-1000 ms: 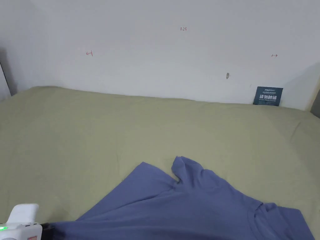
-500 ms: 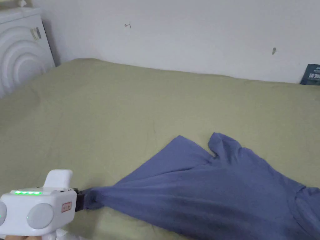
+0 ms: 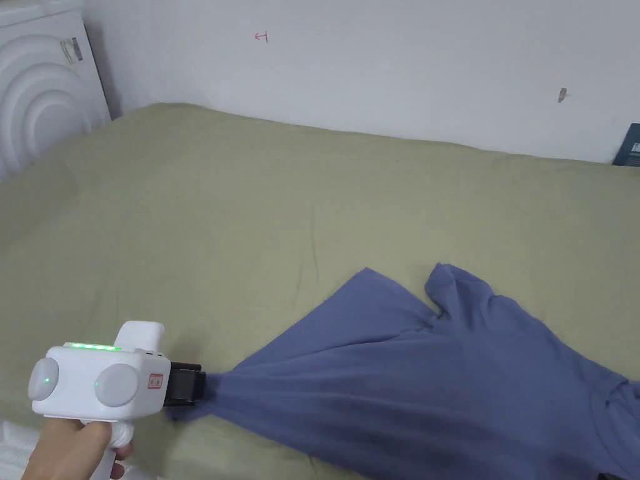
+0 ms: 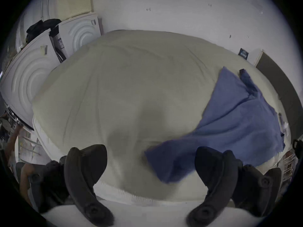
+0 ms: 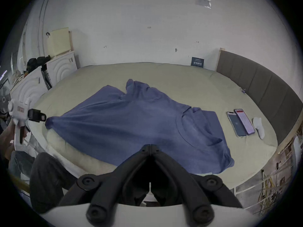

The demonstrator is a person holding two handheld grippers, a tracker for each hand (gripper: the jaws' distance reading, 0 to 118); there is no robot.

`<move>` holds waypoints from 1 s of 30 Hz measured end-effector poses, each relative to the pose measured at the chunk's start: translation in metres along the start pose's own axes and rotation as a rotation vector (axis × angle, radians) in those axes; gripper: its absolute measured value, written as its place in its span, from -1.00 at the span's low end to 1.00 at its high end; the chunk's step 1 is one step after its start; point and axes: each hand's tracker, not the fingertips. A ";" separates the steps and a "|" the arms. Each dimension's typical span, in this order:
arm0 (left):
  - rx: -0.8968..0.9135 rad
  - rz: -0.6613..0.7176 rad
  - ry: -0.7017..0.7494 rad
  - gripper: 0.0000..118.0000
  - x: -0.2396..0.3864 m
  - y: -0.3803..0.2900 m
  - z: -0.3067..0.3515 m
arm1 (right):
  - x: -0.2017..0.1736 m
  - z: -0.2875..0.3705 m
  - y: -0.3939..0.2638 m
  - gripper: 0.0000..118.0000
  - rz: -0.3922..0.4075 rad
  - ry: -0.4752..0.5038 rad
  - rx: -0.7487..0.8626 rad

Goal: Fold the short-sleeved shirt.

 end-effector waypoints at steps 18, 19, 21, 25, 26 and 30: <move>-0.032 -0.027 -0.108 -0.98 0.022 0.003 -0.004 | 0.043 -0.214 0.140 -1.00 0.072 -0.018 -0.133; -0.030 -0.019 -0.110 -0.98 0.021 0.004 -0.005 | 0.046 -0.233 0.151 -1.00 0.063 -0.025 -0.140; -0.031 0.008 -0.115 -0.98 0.022 0.006 -0.004 | 0.052 -0.266 0.168 -1.00 0.088 -0.023 -0.174; -0.034 0.030 -0.120 -0.98 0.024 0.007 -0.003 | 0.061 -0.316 0.180 0.87 0.105 -0.030 -0.271; -0.034 0.027 -0.118 -0.98 0.025 0.008 -0.002 | 0.063 -0.327 0.178 0.96 0.105 -0.023 -0.334; -0.037 0.019 -0.110 -0.98 0.030 0.010 -0.003 | 0.057 -0.341 0.171 0.86 0.167 -0.058 -0.344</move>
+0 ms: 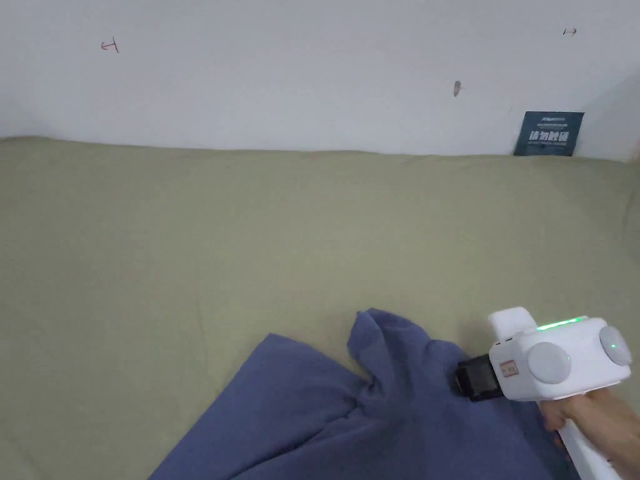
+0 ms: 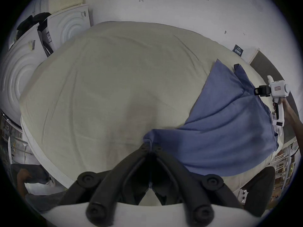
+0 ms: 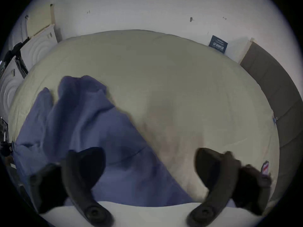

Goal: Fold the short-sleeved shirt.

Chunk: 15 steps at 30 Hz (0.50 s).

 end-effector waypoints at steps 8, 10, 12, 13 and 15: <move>-0.010 -0.032 0.026 -0.98 0.009 0.004 0.005 | -0.003 0.053 -0.014 -1.00 -0.072 0.062 0.090; -0.002 -0.025 0.027 -0.98 0.010 0.006 0.013 | -0.002 0.081 -0.015 -1.00 -0.055 0.067 0.138; 0.032 -0.006 0.015 -0.98 0.003 0.009 0.025 | 0.003 0.122 -0.020 -1.00 -0.041 0.037 0.204; 0.065 0.005 -0.004 -0.98 0.003 0.014 0.036 | 0.014 0.139 -0.024 -1.00 -0.048 0.057 0.229; 0.124 0.017 -0.051 -0.99 0.005 0.026 0.063 | 0.024 0.186 -0.029 -1.00 -0.065 0.050 0.299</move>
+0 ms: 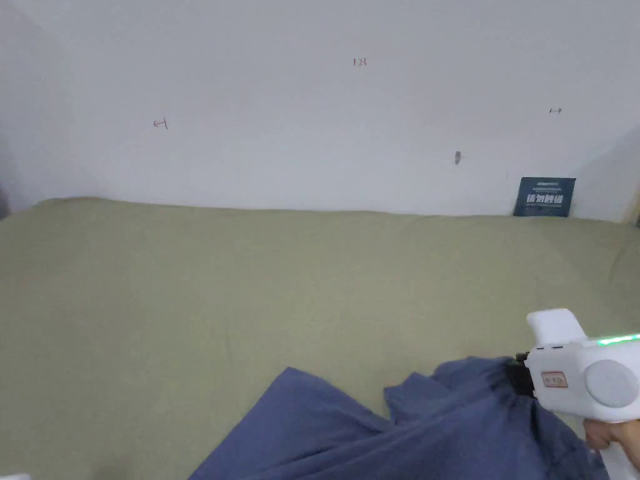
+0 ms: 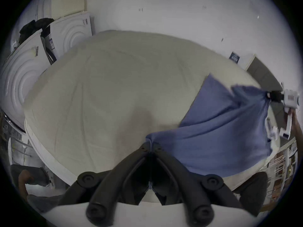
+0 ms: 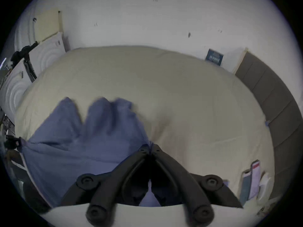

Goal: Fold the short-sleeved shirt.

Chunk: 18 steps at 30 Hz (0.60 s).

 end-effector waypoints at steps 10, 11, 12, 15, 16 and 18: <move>0.306 -0.107 -0.084 -0.99 0.076 0.105 0.133 | 0.046 0.229 0.047 -1.00 -0.031 -0.143 0.362; 0.325 -0.116 -0.085 -0.99 0.085 0.118 0.145 | 0.049 0.248 0.052 -1.00 -0.034 -0.156 0.386; 0.347 -0.123 -0.086 -0.99 0.092 0.129 0.155 | 0.052 0.264 0.057 -1.00 -0.040 -0.169 0.409; 0.395 -0.151 -0.065 -0.99 0.111 0.164 0.183 | 0.069 0.299 0.071 -1.00 -0.095 -0.193 0.469; 0.411 -0.154 -0.052 -0.99 0.116 0.174 0.189 | 0.073 0.310 0.076 -1.00 -0.122 -0.193 0.505; 0.432 -0.152 -0.029 -0.99 0.123 0.190 0.199 | 0.083 0.322 0.085 -1.00 -0.160 -0.183 0.514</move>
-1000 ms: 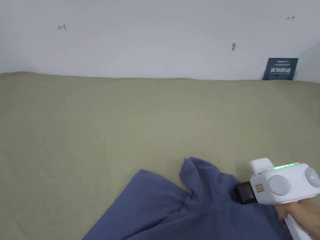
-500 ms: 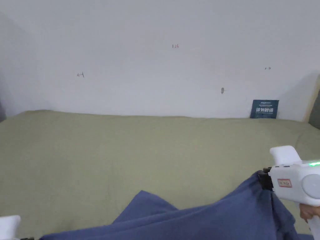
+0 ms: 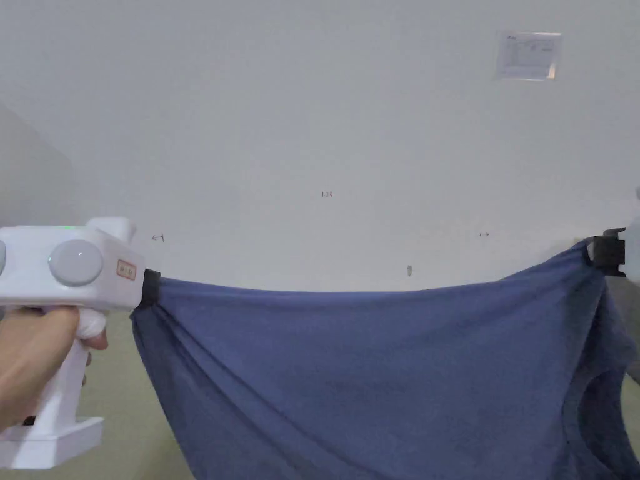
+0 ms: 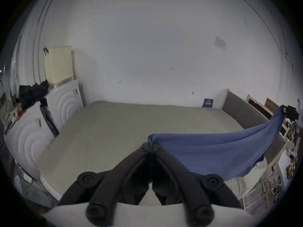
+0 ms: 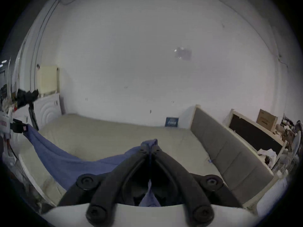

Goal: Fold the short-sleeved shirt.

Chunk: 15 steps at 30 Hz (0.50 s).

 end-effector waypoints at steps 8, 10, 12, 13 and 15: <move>-0.013 -0.021 0.060 -0.99 0.006 0.050 -0.010 | -0.001 -0.023 0.033 -1.00 -0.064 0.002 0.019; -0.006 -0.030 0.084 -0.99 0.007 0.060 -0.015 | -0.006 -0.037 0.041 -1.00 -0.053 -0.007 0.015; 0.006 -0.021 0.097 -0.99 0.007 0.071 -0.019 | -0.013 -0.052 0.050 -1.00 -0.036 -0.009 0.009; 0.008 -0.016 0.104 -0.99 0.006 0.078 -0.023 | -0.016 -0.061 0.056 -1.00 -0.026 -0.015 0.008; 0.018 -0.015 0.117 -0.99 0.007 0.093 -0.030 | -0.021 -0.079 0.068 -1.00 -0.005 -0.021 0.008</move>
